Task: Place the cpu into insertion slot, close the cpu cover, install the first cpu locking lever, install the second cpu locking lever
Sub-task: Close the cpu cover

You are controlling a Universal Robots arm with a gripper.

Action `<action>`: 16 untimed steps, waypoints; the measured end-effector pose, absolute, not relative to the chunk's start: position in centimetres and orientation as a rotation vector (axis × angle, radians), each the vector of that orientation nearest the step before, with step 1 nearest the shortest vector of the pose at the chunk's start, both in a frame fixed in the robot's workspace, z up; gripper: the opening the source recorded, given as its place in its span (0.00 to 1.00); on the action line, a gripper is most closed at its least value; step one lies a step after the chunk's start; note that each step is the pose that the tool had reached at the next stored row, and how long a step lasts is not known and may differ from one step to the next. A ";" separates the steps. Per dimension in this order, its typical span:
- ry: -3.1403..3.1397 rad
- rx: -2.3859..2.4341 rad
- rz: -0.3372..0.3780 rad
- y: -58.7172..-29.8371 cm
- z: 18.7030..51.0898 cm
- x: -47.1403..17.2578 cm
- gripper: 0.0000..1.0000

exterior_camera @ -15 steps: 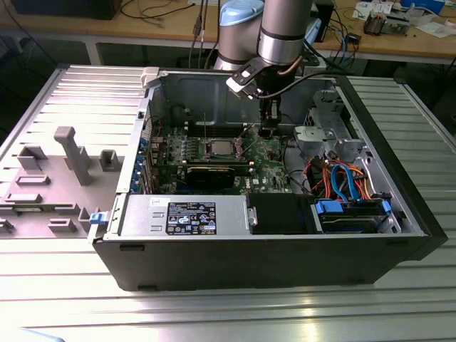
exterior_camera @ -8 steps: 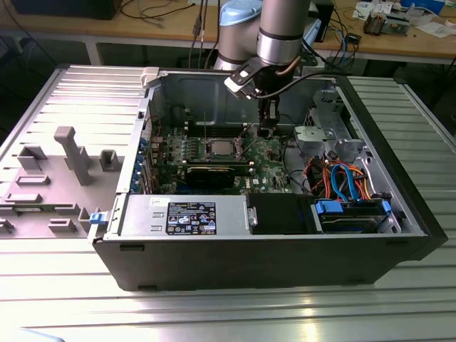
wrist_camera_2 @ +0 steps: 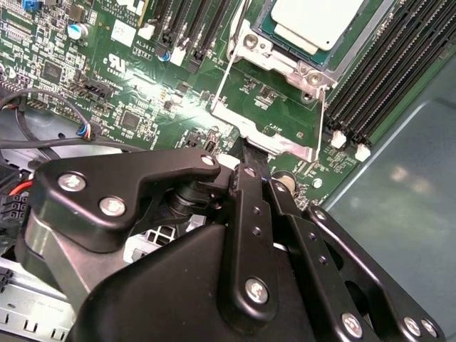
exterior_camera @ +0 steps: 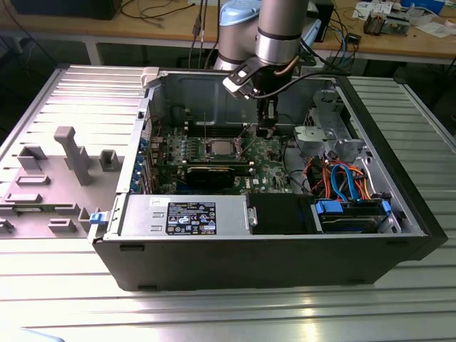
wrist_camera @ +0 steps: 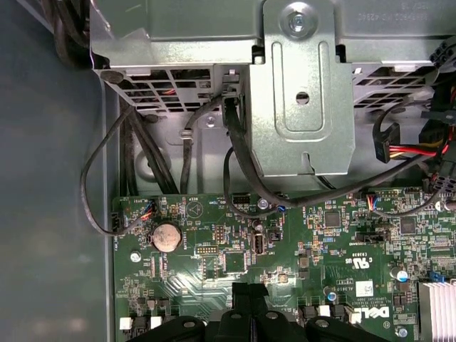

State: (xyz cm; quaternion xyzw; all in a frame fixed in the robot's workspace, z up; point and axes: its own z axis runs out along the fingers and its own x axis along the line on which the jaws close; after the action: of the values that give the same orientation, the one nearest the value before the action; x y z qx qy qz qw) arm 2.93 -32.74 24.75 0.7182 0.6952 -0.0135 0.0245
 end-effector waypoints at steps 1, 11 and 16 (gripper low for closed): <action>2.151 2.222 -0.042 -32.7 24.7 2.9 0.11; 2.151 2.222 -0.042 -32.7 24.7 2.6 0.11; 2.151 2.222 -0.042 -32.7 24.7 2.2 0.11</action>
State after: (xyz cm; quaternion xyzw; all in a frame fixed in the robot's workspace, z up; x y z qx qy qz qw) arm 2.25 -32.74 24.74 0.7182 0.6953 -0.0134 0.0245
